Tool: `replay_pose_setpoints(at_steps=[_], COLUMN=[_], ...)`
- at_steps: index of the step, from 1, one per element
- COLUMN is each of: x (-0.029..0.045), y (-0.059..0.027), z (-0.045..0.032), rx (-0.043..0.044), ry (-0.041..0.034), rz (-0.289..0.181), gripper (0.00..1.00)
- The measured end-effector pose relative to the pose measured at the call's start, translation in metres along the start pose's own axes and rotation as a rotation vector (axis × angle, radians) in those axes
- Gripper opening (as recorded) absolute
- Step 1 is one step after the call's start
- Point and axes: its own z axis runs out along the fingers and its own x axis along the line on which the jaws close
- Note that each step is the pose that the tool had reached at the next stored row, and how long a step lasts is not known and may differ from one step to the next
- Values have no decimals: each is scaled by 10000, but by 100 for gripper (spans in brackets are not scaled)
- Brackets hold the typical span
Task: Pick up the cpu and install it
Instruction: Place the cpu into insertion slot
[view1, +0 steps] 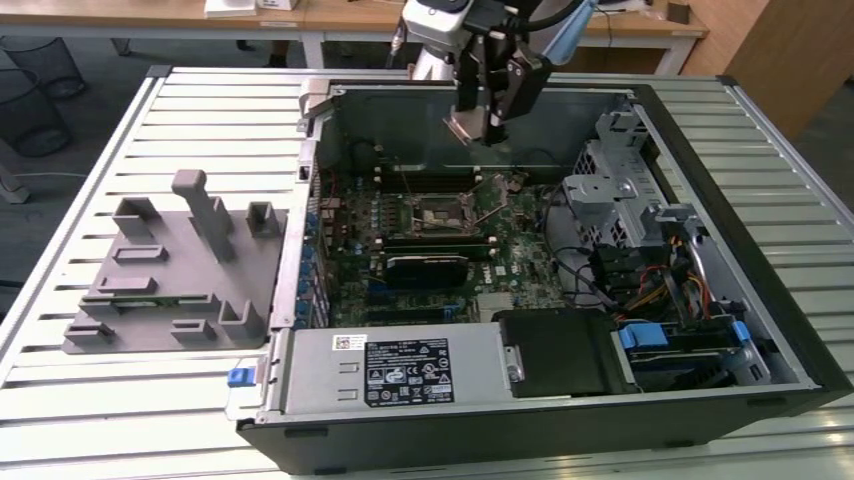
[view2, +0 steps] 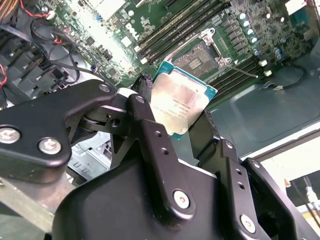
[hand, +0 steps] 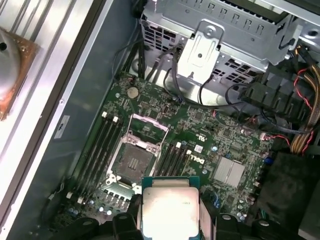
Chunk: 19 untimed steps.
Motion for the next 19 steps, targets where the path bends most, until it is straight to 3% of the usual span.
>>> replay_pose_setpoints(at_steps=[10, 19], x=[16, 106], y=[6, -81], z=[8, 20], rx=[17, -47], ry=[-53, -92], rz=[1222, 1647], gripper=[54, 54])
